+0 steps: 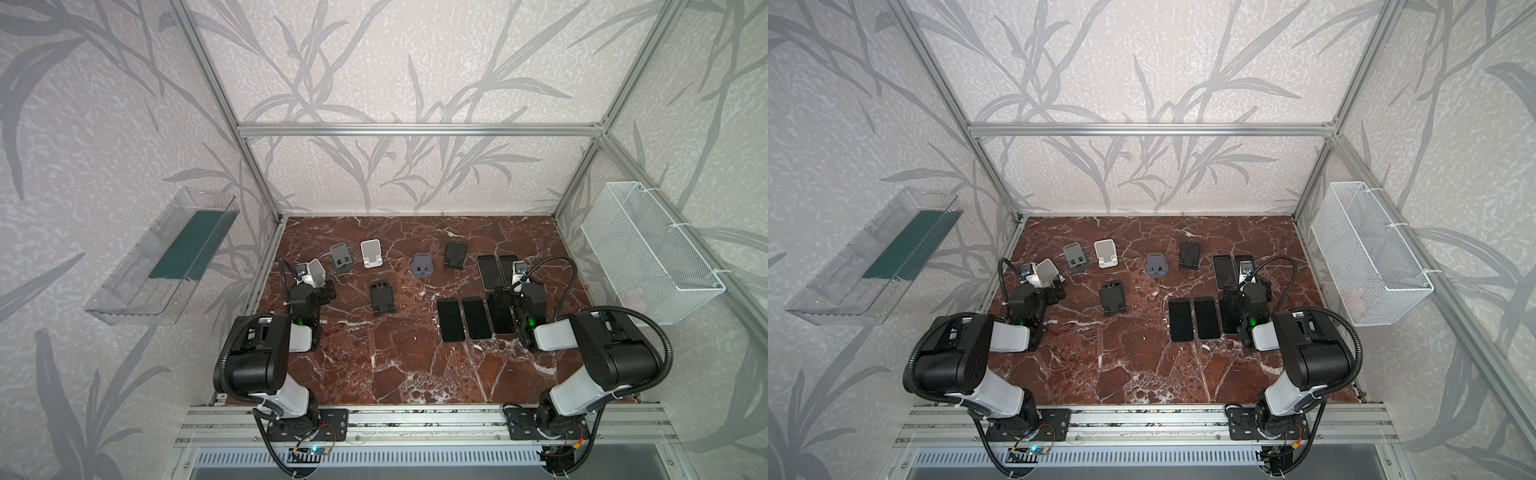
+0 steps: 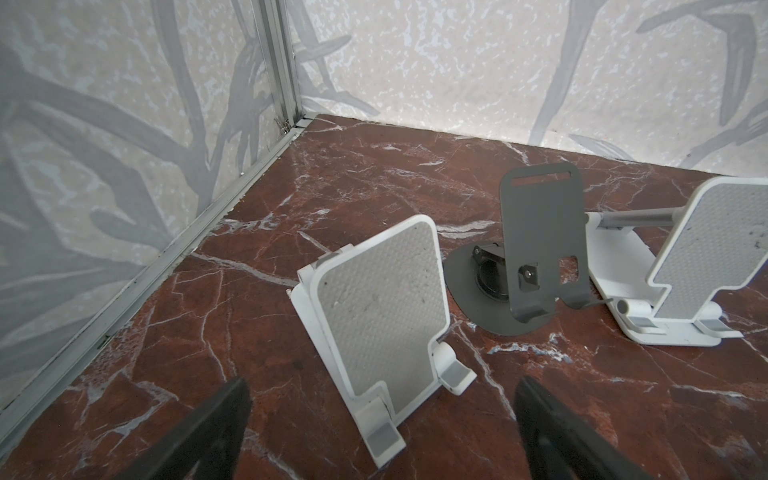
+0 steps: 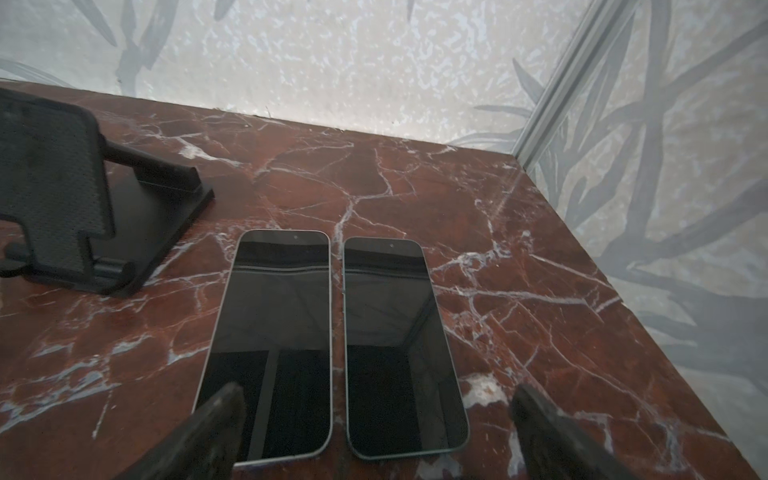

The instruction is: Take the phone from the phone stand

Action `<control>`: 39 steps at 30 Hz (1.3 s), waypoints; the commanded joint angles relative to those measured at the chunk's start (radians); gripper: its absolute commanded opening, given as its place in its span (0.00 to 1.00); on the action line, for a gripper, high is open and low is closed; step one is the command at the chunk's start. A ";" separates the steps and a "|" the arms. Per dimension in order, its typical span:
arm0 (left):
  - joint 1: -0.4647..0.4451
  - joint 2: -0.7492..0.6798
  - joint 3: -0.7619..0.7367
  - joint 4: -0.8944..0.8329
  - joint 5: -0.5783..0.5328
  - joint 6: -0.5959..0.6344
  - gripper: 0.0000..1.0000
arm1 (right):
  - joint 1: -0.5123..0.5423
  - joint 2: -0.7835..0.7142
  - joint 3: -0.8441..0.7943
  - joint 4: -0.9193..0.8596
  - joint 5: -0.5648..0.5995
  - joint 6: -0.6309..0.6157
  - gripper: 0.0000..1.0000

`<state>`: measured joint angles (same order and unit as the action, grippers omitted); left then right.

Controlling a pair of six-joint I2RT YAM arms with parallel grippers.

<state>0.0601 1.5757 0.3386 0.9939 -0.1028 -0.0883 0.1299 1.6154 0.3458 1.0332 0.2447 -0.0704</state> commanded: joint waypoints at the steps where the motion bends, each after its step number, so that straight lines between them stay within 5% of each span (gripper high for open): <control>1: -0.002 -0.014 0.012 -0.006 0.002 0.009 0.99 | 0.001 -0.022 0.012 -0.008 -0.021 0.026 0.99; 39: -0.002 -0.014 0.012 -0.005 0.003 0.009 0.99 | 0.019 -0.018 0.014 -0.007 -0.001 0.008 0.99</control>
<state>0.0601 1.5757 0.3386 0.9936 -0.1028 -0.0887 0.1448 1.6154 0.3458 1.0176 0.2279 -0.0589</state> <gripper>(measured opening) 0.991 0.991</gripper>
